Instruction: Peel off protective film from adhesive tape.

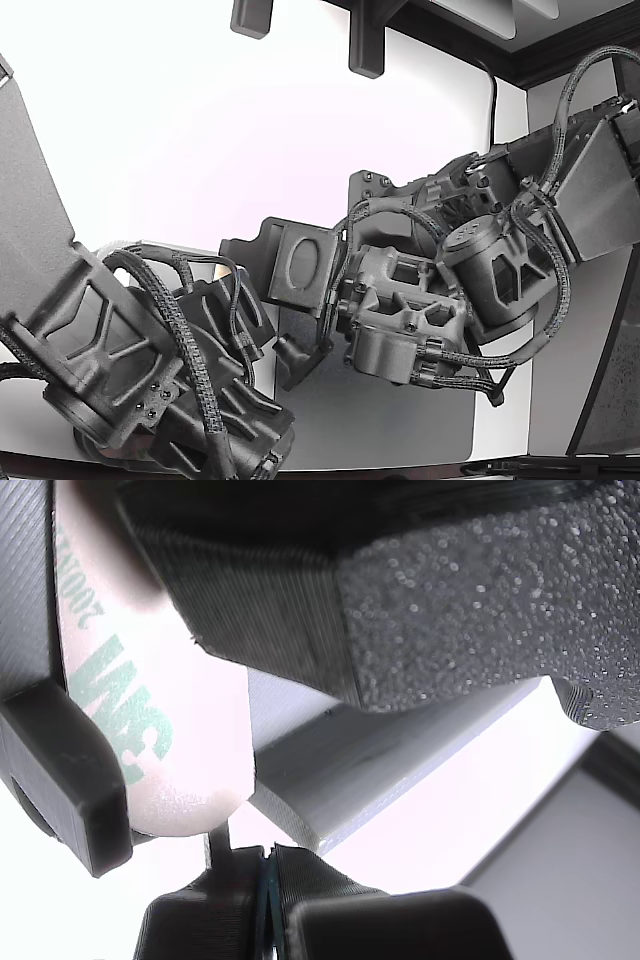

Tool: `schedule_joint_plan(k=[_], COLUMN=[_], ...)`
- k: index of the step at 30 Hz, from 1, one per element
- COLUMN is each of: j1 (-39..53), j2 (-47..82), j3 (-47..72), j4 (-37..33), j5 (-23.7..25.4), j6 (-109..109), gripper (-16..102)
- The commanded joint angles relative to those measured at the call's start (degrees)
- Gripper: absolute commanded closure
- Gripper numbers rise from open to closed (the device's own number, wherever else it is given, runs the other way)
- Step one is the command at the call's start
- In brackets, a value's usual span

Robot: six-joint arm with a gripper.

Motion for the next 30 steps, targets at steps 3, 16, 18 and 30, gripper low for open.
schedule_joint_plan(k=[3, 16, 18, 30], j1=[-0.4, -0.1, 0.1, 1.1], j2=[0.9, 0.7, 0.7, -0.7], j3=[-1.9, -1.8, -1.9, -3.9], j4=[-0.2, 1.1, 1.2, 3.5], j5=[0.2, 0.4, 0.4, 1.1], j6=[0.1, 1.0, 1.1, 2.5], gripper=[96, 96, 96, 96])
